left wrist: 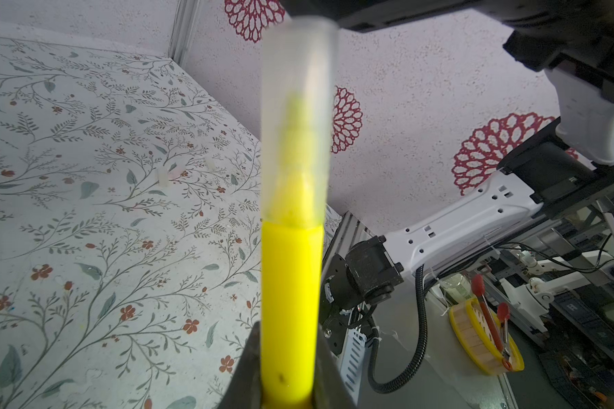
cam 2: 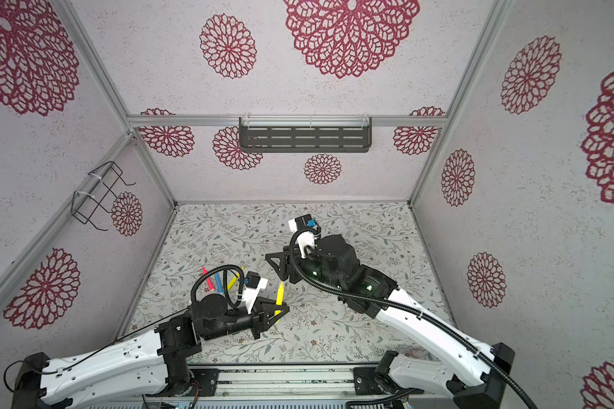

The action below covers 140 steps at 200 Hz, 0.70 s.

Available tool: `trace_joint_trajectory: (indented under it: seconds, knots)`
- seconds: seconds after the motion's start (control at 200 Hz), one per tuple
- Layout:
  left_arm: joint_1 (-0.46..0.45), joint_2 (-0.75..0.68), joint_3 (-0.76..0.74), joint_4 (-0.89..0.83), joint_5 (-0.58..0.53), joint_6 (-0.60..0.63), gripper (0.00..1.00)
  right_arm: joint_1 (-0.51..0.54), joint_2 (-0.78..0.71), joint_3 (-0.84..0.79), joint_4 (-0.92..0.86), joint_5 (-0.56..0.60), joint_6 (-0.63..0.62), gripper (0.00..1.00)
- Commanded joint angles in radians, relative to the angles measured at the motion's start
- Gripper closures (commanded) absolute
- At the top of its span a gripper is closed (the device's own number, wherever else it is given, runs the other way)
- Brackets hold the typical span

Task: Insert the pens into the pen caps
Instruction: 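Open the right gripper and pull it back from the capped highlighter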

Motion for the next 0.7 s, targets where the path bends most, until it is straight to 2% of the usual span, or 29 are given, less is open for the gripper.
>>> trace_joint_trajectory:
  seconds: [0.0, 0.31, 0.471, 0.696]
  knots:
    - [-0.010, -0.027, 0.010, 0.010, -0.025, 0.017, 1.00, 0.004, -0.010, 0.023, 0.005, -0.040, -0.003, 0.37]
    - [-0.010, -0.052, -0.019, 0.017, -0.038, 0.011, 1.00, 0.006, -0.009, -0.030, 0.052, -0.106, 0.028, 0.49]
    - [-0.010, -0.050, -0.025, 0.024, -0.040, 0.005, 1.00, 0.013, -0.013, -0.054, 0.060, -0.104, 0.040, 0.57]
    - [-0.011, -0.049, -0.028, 0.027, -0.044, 0.001, 1.00, 0.017, -0.022, -0.079, 0.078, -0.114, 0.047, 0.62]
